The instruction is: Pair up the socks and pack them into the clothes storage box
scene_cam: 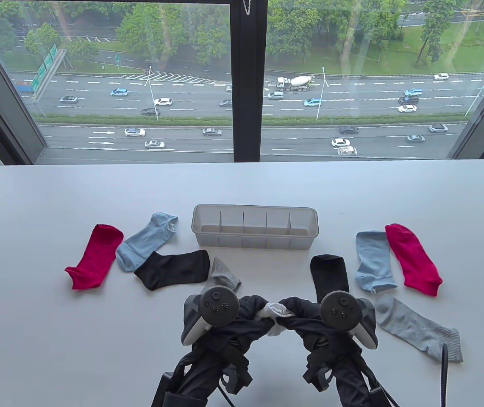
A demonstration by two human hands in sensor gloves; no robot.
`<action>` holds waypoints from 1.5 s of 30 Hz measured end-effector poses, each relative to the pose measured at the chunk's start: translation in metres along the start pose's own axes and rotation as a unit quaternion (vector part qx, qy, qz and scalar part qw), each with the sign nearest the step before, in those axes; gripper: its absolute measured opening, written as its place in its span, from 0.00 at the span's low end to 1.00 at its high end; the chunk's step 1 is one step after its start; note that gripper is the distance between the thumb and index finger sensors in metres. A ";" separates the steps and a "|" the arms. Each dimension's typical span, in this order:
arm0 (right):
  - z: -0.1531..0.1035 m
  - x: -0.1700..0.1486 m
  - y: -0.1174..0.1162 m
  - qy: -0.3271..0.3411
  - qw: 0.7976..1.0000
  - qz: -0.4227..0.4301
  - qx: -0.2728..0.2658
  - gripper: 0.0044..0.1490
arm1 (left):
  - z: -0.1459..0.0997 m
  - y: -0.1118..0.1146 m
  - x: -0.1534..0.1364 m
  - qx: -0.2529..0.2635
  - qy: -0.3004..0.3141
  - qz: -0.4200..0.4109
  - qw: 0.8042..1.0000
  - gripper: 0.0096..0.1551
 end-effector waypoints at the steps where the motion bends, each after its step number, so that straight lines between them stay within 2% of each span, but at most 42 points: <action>1: 0.000 0.002 -0.003 0.001 1.000 0.010 0.011 0.28 | 0.000 -0.002 -0.001 0.014 -0.006 -0.004 1.000 0.29; 5: 0.003 -0.002 -0.006 -0.025 0.999 0.026 0.026 0.28 | -0.001 -0.003 0.001 0.024 0.013 -0.010 1.000 0.28; 7: 0.003 -0.007 -0.008 -0.037 0.996 0.068 0.041 0.29 | 0.003 0.001 0.003 -0.019 0.015 -0.015 1.000 0.28; 10: 0.001 -0.015 -0.007 -0.049 0.991 0.107 0.062 0.30 | 0.002 0.001 0.005 -0.020 0.014 0.011 1.000 0.25; 12: -0.001 -0.017 -0.001 -0.051 0.989 0.141 0.016 0.29 | 0.000 -0.003 0.002 -0.005 0.011 0.001 1.000 0.25; 14: -0.006 -0.024 0.007 -0.060 0.979 0.190 -0.034 0.23 | -0.001 -0.007 -0.002 0.009 0.002 -0.013 1.000 0.25; 15: -0.011 -0.028 0.014 -0.062 0.969 0.228 -0.072 0.23 | -0.002 -0.009 -0.006 0.024 -0.010 -0.015 1.000 0.24; 17: -0.016 -0.030 0.019 -0.052 0.967 0.232 -0.087 0.28 | -0.002 -0.013 -0.011 0.058 -0.020 -0.039 0.997 0.23; 19: -0.014 -0.029 0.015 -0.037 0.980 0.191 -0.047 0.43 | -0.004 -0.018 -0.013 0.104 -0.033 -0.069 0.992 0.24; 20: -0.010 -0.028 0.009 -0.036 0.984 0.176 -0.006 0.47 | -0.005 -0.020 -0.014 0.126 -0.034 -0.092 0.987 0.25; 21: -0.007 -0.026 0.003 -0.036 0.983 0.175 0.037 0.52 | -0.006 -0.021 -0.014 0.136 -0.036 -0.107 0.984 0.25; 23: 0.000 -0.021 -0.015 -0.021 0.970 0.202 0.137 0.59 | -0.008 -0.020 -0.016 0.145 -0.049 -0.145 0.978 0.26; 24: 0.002 -0.017 -0.020 -0.018 0.965 0.219 0.146 0.60 | -0.007 -0.018 -0.017 0.142 -0.048 -0.163 0.975 0.26; 26: 0.003 -0.011 -0.019 -0.018 0.967 0.232 0.101 0.57 | -0.006 -0.013 -0.017 0.130 -0.050 -0.180 0.974 0.27; 30: -0.001 -0.010 -0.007 -0.005 0.971 0.240 0.021 0.37 | -0.003 -0.008 -0.013 0.114 -0.030 -0.161 0.980 0.27; 31: -0.003 -0.012 -0.003 -0.009 0.973 0.232 0.001 0.34 | -0.002 -0.007 -0.010 0.105 -0.020 -0.152 0.983 0.28; 33: -0.008 -0.016 0.006 -0.030 0.973 0.223 -0.053 0.34 | -0.001 -0.004 -0.005 0.076 -0.001 -0.070 0.995 0.32; 34: -0.011 -0.018 0.014 -0.045 0.972 0.210 -0.093 0.34 | -0.001 -0.004 -0.002 0.050 0.004 0.019 0.999 0.38; 35: -0.015 -0.020 0.021 -0.057 0.972 0.189 -0.129 0.36 | 0.000 -0.003 -0.001 0.025 -0.005 0.097 0.995 0.40; 37: -0.019 -0.020 0.038 -0.075 0.968 0.138 -0.195 0.36 | 0.003 0.003 -0.005 -0.037 -0.055 0.197 0.978 0.45; 39: -0.018 -0.019 0.047 -0.095 0.960 0.139 -0.223 0.36 | 0.005 0.008 -0.011 -0.075 -0.091 0.238 0.964 0.46; 41: -0.011 -0.016 0.055 -0.111 0.959 0.140 -0.220 0.36 | 0.006 0.010 -0.016 -0.090 -0.117 0.247 0.958 0.47; 43: 0.001 -0.011 0.070 -0.135 0.963 0.096 -0.213 0.35 | 0.006 0.009 -0.018 -0.094 -0.128 0.242 0.957 0.47; 45: 0.016 -0.004 0.089 -0.172 0.958 0.008 -0.231 0.36 | 0.006 0.008 -0.018 -0.089 -0.121 0.236 0.960 0.46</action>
Point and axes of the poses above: the tracker on the back of each hand, its own x axis roughly to the thumb side, its own z axis roughly from the wrist to the fingertips, y = z × x, the point moved 1 cm from there along z, roughly from the wrist to the fingertips, and after that the axes turned 4 degrees about x, right-handed, at the moved point
